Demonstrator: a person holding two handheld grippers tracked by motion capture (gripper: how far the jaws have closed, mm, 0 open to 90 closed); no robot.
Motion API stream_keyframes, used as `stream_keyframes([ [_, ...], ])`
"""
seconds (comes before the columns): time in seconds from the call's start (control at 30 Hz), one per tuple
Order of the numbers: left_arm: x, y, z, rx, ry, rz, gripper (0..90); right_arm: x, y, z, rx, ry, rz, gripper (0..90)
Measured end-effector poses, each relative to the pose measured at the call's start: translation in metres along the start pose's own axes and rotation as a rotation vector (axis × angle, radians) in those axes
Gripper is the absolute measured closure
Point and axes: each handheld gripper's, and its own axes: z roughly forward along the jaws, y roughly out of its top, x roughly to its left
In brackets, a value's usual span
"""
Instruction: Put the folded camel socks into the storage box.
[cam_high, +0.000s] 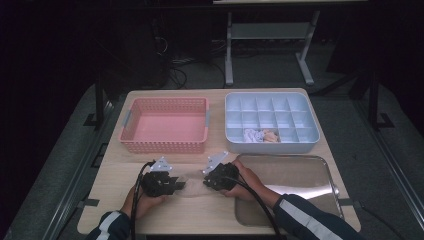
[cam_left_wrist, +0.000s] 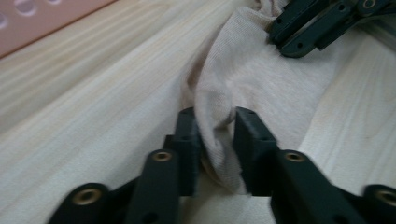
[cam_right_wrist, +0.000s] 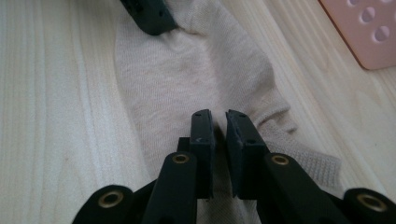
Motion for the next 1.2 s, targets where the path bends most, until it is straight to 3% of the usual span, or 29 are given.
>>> stream_keyframes([
  [0.17, -0.001, -0.001, -0.005, 0.004, -0.055, 0.001, 81.3, -0.001, 0.000, 0.000, 0.003, 0.002, 0.005, 80.6],
  [0.3, -0.006, 0.002, -0.015, -0.054, -0.100, 0.023, 83.3, -0.001, 0.001, 0.000, 0.008, -0.001, -0.004, 80.7],
  [0.37, -0.011, 0.008, -0.022, -0.119, -0.143, 0.045, 83.4, -0.001, 0.002, 0.000, 0.013, -0.001, -0.003, 80.7],
  [0.5, -0.019, 0.015, -0.025, -0.156, -0.183, 0.067, 83.6, -0.002, 0.004, 0.002, 0.016, 0.017, -0.002, 80.6],
  [0.73, -0.020, 0.024, -0.025, -0.219, -0.181, 0.063, 84.0, 0.002, 0.010, 0.007, 0.013, 0.026, -0.027, 80.0],
  [0.87, -0.019, 0.025, -0.023, -0.220, -0.174, 0.057, 83.9, 0.006, 0.013, 0.009, 0.009, 0.021, -0.025, 77.6],
  [0.9, -0.019, 0.025, -0.023, -0.216, -0.167, 0.058, 83.9, 0.006, 0.013, 0.009, 0.003, 0.021, -0.021, 72.6],
  [0.97, -0.018, 0.024, -0.023, -0.214, -0.159, 0.049, 83.9, 0.005, 0.013, 0.007, -0.010, 0.064, -0.023, 59.9],
  [1.07, -0.015, 0.022, -0.025, -0.204, -0.145, 0.048, 83.8, 0.001, 0.011, -0.006, -0.047, 0.044, -0.031, 60.2],
  [1.13, -0.013, 0.021, -0.025, -0.195, -0.135, 0.040, 83.1, -0.005, 0.011, -0.025, -0.095, 0.032, 0.007, 60.8],
  [1.2, -0.011, 0.020, -0.026, -0.192, -0.124, 0.036, 82.6, -0.011, 0.006, -0.038, -0.091, -0.021, -0.021, 60.9],
])
